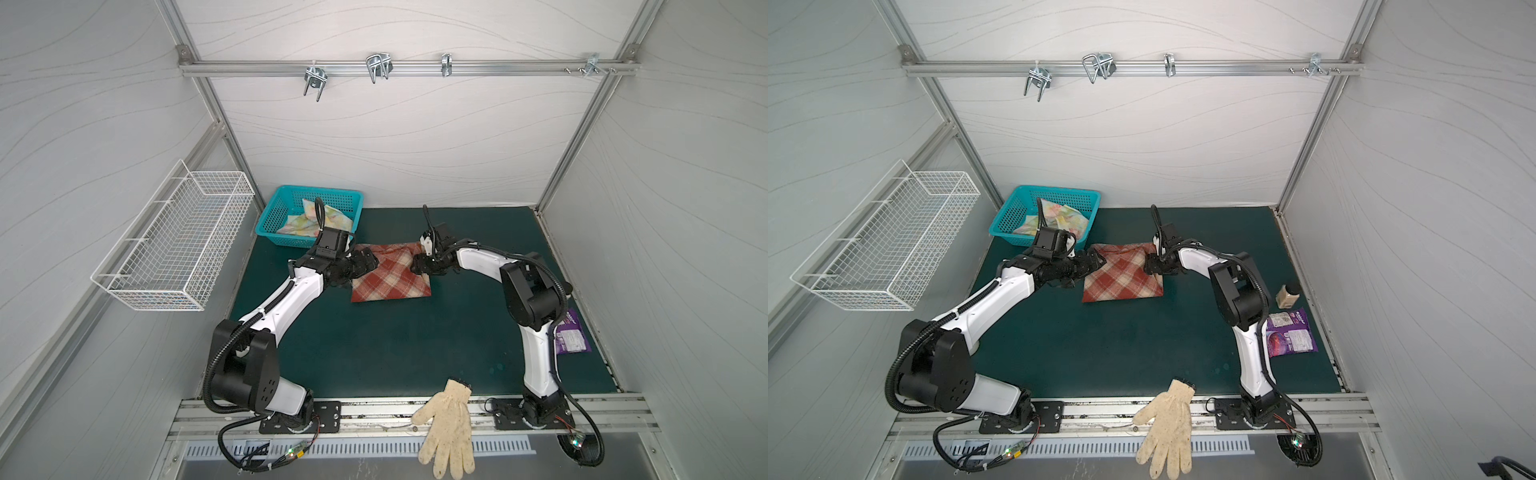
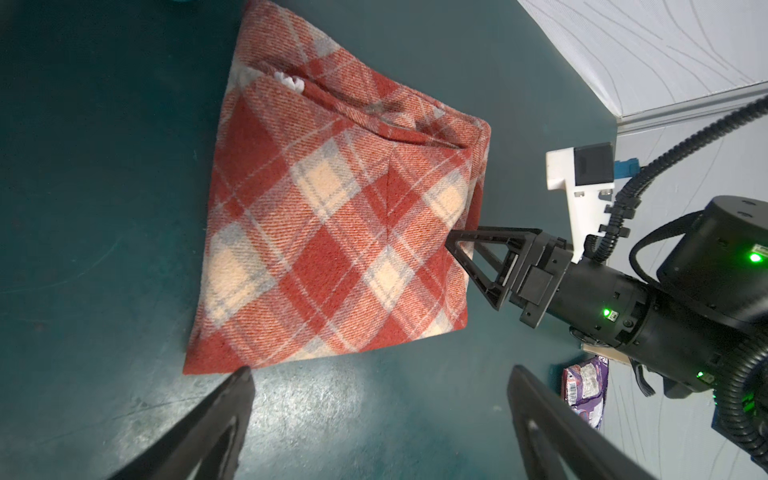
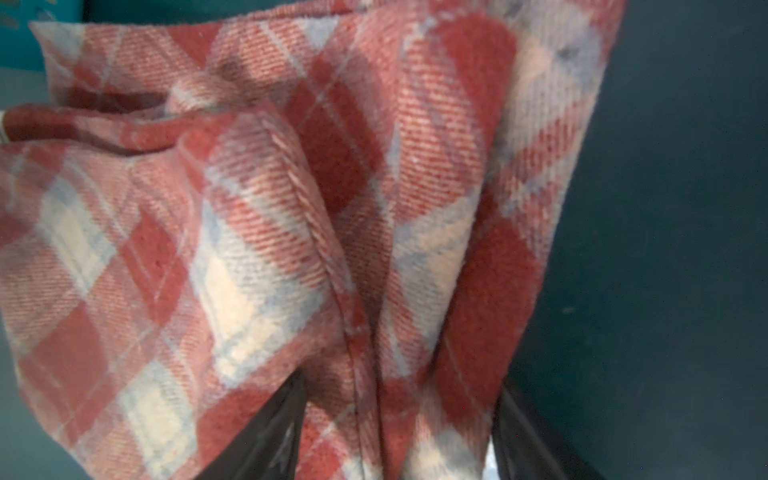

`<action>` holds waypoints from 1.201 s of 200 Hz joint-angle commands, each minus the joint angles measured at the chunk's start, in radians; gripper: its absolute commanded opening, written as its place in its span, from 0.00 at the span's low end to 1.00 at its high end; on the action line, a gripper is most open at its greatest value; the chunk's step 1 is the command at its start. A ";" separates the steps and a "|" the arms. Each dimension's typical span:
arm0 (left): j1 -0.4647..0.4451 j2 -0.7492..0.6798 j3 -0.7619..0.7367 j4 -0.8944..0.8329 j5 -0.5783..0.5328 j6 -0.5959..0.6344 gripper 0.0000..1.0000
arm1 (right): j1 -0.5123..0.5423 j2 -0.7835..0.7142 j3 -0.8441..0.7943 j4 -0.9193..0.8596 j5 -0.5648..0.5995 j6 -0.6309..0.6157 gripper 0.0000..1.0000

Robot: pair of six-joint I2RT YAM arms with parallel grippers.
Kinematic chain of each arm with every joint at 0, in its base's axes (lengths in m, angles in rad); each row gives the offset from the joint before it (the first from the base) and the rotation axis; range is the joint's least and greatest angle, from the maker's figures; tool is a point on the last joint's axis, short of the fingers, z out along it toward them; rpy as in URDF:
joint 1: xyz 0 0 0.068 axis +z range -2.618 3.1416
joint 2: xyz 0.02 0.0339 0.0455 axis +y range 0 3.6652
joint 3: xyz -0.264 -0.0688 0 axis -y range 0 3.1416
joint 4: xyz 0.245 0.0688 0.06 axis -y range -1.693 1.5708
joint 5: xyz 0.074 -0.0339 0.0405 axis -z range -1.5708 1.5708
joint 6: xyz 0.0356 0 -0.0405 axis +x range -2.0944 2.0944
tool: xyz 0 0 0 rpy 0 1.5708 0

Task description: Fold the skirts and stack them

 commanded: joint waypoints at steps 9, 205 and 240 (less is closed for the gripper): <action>0.013 0.001 -0.012 0.043 0.025 -0.019 0.95 | 0.006 0.071 -0.017 -0.066 -0.020 0.004 0.55; 0.029 -0.128 -0.098 0.096 0.013 -0.029 0.95 | -0.110 0.015 0.174 -0.379 0.222 -0.190 0.00; 0.027 -0.179 -0.159 0.145 0.020 -0.049 0.95 | -0.172 0.073 0.345 -0.526 0.358 -0.266 0.00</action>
